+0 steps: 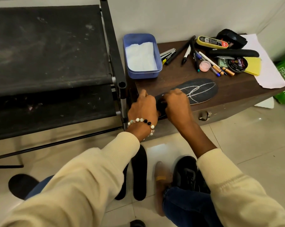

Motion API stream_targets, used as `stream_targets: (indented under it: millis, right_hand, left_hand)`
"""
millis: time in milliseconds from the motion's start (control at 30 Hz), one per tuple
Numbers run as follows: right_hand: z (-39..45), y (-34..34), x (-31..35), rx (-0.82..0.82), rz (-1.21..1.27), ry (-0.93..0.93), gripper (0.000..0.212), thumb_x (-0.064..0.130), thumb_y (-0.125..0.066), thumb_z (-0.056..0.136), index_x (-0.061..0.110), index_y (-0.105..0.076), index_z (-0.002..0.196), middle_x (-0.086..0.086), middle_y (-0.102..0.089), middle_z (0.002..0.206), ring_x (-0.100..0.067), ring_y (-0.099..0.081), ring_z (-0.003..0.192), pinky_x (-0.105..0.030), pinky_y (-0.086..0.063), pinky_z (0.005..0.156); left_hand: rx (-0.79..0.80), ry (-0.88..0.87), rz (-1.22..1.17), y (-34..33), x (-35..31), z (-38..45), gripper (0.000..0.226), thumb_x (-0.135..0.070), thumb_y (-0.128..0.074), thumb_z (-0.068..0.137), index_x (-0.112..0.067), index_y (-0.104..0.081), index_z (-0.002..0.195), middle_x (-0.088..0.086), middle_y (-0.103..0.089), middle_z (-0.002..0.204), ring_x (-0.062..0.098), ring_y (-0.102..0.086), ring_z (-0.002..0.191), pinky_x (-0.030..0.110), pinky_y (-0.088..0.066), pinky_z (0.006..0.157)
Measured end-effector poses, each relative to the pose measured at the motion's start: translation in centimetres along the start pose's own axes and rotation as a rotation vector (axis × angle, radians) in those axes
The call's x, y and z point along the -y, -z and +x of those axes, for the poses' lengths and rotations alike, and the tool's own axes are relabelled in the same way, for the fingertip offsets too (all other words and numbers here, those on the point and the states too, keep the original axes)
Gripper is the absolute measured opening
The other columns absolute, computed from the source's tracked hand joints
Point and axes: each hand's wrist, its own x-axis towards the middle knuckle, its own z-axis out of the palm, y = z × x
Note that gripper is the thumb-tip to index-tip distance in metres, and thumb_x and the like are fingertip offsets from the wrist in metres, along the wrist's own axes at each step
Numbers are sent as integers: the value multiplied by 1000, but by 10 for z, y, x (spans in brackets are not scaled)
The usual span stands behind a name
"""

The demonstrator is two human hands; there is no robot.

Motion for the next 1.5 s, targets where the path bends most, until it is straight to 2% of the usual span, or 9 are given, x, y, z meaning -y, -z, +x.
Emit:
stream_targets:
  millis: [67, 167, 267, 467, 700, 900, 1133, 1333, 1500]
  right_hand:
    - [5, -1, 2, -50, 47, 58, 13, -7, -63, 74, -4, -69, 85, -22, -65, 84, -40, -58, 88, -35, -47, 63]
    - [13, 1, -17, -6, -24, -82, 28, 3, -52, 87, 5, -68, 110, -16, -64, 109, -31, -51, 107, -38, -45, 84]
    - [15, 0, -29, -57, -42, -223, 26, 5, -54, 88, 6, -67, 111, -15, -62, 112, -29, -51, 107, -36, -44, 87]
    - [15, -4, -4, -27, -10, -2, 27, 3, -53, 85, 6, -68, 108, -15, -64, 106, -30, -52, 103, -35, -45, 79]
    - [22, 2, -28, -55, -32, -165, 28, 2, -52, 86, 6, -68, 109, -17, -65, 110, -31, -50, 107, -38, -43, 87]
    - [20, -3, -2, -3, 6, 27, 27, 1, -53, 82, 7, -70, 102, -14, -66, 103, -30, -52, 102, -37, -45, 79]
    - [24, 4, -26, -60, 0, -126, 29, -1, -54, 85, 7, -69, 108, -15, -65, 109, -31, -49, 109, -37, -43, 87]
    - [25, -1, -8, 59, -41, 95, 33, -1, -51, 82, 9, -68, 108, -11, -64, 110, -28, -49, 105, -38, -45, 84]
    - [22, 6, -38, -6, -36, -108, 32, 1, -54, 87, 10, -66, 115, -12, -63, 116, -27, -48, 112, -36, -42, 91]
  left_hand:
    - [-12, -2, 4, 0, 0, 0, 28, -25, -69, 87, -16, -64, 113, 4, -42, 125, 33, -60, 95, 32, -42, 65]
    - [24, 0, 1, 1, 0, 0, 38, -30, -71, 85, -15, -62, 119, 3, -41, 129, 32, -58, 102, 32, -41, 69]
    - [38, 0, 6, 2, 1, 0, 43, -33, -71, 85, -14, -60, 122, 3, -40, 128, 31, -57, 103, 32, -42, 71]
    - [14, 13, -9, 3, -2, -1, 31, -28, -70, 86, -13, -64, 113, 5, -42, 127, 34, -60, 95, 33, -42, 65]
    - [54, 8, -3, 3, 0, 1, 43, -33, -71, 84, -15, -60, 122, 4, -40, 130, 32, -57, 103, 33, -42, 69]
    - [20, 16, -18, 4, -1, -1, 29, -27, -71, 85, -14, -64, 110, 5, -42, 126, 34, -60, 93, 35, -46, 66]
    - [48, 9, -18, 5, 0, -1, 39, -32, -71, 84, -15, -62, 118, 3, -40, 129, 31, -58, 100, 31, -41, 67]
    - [32, 18, -13, 5, -1, -2, 35, -29, -71, 85, -15, -63, 115, 3, -42, 126, 33, -60, 96, 33, -43, 66]
    - [57, 17, -15, 5, -1, -1, 41, -32, -70, 85, -14, -60, 121, 3, -40, 129, 32, -58, 102, 33, -43, 71]
